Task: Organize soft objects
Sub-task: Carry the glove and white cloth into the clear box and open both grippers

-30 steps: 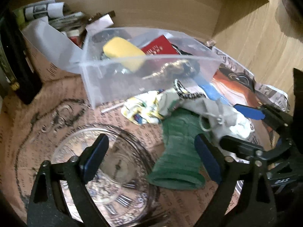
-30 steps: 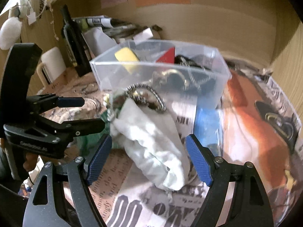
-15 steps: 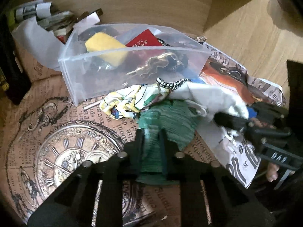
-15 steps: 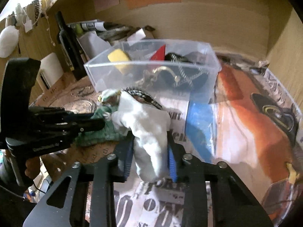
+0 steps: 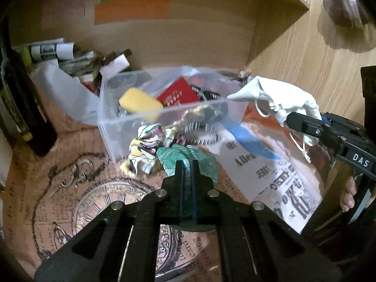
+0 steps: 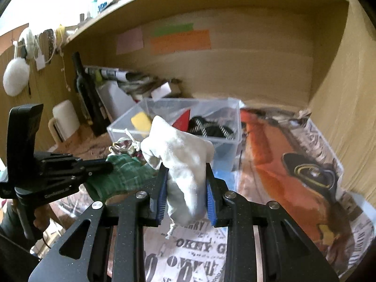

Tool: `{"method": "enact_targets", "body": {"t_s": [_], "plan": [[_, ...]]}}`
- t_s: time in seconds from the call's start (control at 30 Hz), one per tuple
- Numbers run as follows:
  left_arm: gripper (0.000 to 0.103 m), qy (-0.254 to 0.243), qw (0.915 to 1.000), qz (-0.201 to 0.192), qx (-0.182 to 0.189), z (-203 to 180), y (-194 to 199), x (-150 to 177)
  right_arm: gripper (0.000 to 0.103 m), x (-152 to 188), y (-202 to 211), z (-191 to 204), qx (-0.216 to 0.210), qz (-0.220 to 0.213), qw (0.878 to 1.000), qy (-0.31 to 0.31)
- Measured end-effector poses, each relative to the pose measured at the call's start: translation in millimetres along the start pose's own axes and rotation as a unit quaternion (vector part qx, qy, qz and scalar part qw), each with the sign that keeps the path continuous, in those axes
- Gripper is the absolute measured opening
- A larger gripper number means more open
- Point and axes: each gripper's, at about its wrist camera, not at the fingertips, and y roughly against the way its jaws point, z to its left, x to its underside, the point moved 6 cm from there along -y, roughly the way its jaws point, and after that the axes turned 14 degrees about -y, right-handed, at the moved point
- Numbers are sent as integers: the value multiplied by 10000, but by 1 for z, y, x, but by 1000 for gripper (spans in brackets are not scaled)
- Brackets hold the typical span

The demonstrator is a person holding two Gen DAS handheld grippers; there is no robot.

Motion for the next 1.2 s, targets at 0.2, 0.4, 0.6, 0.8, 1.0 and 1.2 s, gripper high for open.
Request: {"method": "enact_targets", "body": {"t_s": [0.2,0.4,0.6,0.8,1.0,1.2], "plan": [[4,-93,9993,-349,-80,0,20,-19,25,-14,6,-1,-16,-226,9997,-28],[3,-102,9967,-775,-229,6,38,-46,25,-30,6,-1,-52,-406,9991,-62],[3,-191,9922,-1100,-556,17,46,-75,25,-52,1,-1,-92,-600,9981,-40],[4,-166,9902,-1185,-718,32,36,-98,25,-71,-16,0,-112,-652,9978,2],[4,-185,9905,-1084,-829,46,9,-117,25,-87,-39,-2,-77,-566,9984,53],[4,-99,9932,-812,-822,59,-28,-126,25,-95,-68,-6,73,-368,9992,119]]}}
